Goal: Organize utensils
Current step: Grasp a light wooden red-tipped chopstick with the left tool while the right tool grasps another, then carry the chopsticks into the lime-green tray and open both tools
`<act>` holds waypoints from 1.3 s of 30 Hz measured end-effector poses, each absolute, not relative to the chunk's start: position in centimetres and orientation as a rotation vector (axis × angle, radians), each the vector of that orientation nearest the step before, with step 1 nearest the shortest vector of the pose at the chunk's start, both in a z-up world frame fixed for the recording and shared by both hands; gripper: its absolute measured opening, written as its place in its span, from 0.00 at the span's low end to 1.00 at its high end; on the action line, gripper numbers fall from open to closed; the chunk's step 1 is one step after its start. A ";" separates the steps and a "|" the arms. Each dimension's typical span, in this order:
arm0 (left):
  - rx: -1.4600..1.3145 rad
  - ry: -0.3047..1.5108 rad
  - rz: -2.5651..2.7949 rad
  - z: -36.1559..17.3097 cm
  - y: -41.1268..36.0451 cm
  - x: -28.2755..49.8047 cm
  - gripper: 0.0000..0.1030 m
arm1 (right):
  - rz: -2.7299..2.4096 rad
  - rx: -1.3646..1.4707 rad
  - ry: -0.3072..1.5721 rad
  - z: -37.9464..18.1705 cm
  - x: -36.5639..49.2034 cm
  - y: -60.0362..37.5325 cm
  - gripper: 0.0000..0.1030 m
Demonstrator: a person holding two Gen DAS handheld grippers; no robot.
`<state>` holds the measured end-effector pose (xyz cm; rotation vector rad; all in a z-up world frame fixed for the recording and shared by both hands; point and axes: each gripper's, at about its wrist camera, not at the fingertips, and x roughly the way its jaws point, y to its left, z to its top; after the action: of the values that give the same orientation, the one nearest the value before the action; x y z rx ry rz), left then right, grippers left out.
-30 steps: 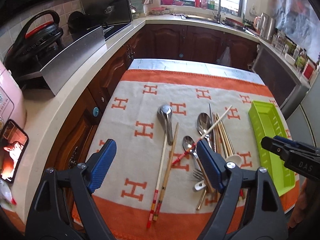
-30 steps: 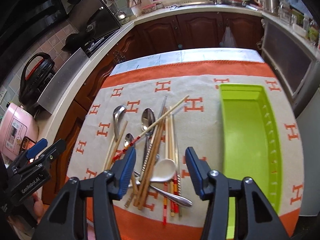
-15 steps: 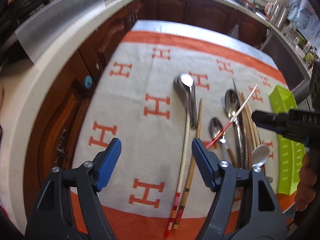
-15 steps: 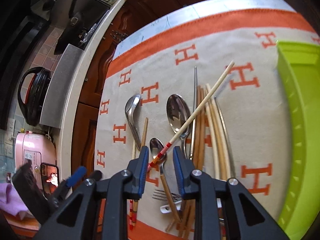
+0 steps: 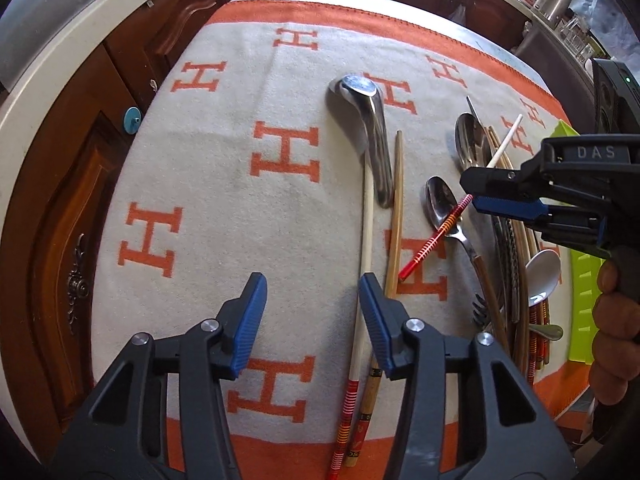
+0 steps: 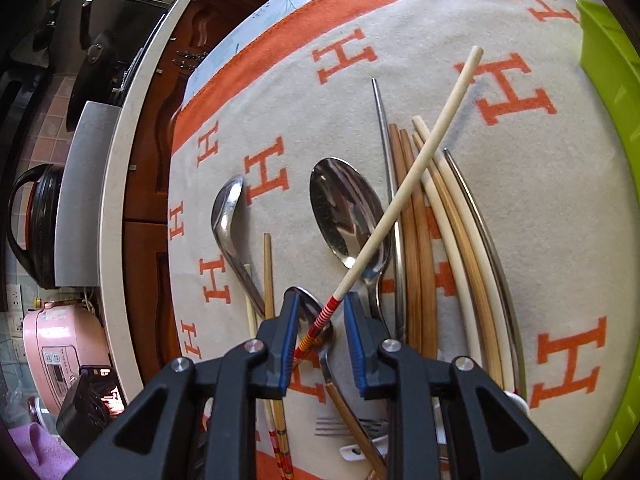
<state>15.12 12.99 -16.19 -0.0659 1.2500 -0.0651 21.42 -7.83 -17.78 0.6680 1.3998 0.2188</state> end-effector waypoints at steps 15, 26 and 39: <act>-0.082 1.265 -0.086 -16.1 12.5 15.3 0.43 | 0.215 0.678 1.315 -16.4 20.7 -8.3 0.06; -0.003 1.271 -0.051 -16.7 10.8 15.2 0.35 | 0.296 0.675 1.249 -12.5 16.5 -11.5 0.06; -0.136 1.226 0.021 -14.1 11.7 12.4 0.03 | 0.225 0.674 1.181 -10.8 9.9 -19.0 0.06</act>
<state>12.37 11.70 -14.06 -0.1362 1.2256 0.0211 9.91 -18.97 -10.78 0.6743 1.1812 0.2248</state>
